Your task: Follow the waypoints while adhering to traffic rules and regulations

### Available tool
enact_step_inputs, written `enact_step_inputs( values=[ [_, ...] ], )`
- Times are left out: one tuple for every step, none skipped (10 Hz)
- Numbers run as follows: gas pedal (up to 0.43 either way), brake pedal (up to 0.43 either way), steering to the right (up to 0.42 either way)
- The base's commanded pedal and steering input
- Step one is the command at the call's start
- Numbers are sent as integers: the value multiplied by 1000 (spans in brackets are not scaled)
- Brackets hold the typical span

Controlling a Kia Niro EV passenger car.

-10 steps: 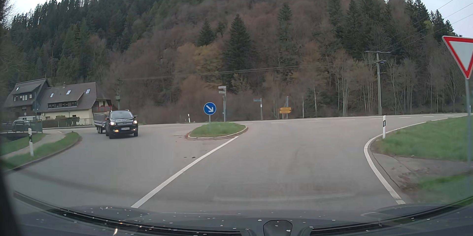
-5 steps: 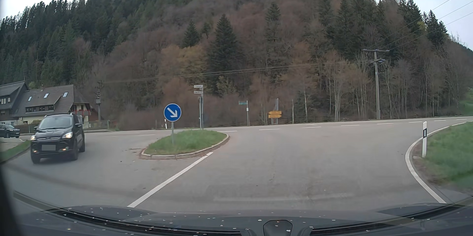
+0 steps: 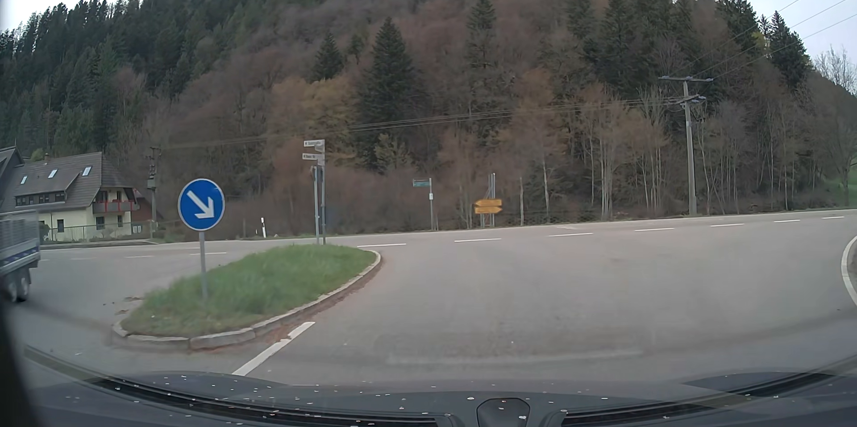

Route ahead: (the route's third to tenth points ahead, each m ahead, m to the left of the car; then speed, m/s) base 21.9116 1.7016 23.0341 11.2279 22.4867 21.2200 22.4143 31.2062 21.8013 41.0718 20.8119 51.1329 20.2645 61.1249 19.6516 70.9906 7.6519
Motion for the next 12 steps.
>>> enact_step_inputs(
  values=[
    [0,280,24],
    [0,280,22],
    [0,280,21],
    [0,280,21],
    [0,287,19],
    [0,287,18],
    [0,287,17],
    [0,287,17],
    [0,287,13],
    [0,287,5],
    [0,287,-5],
    [0,287,-8]
  ],
)
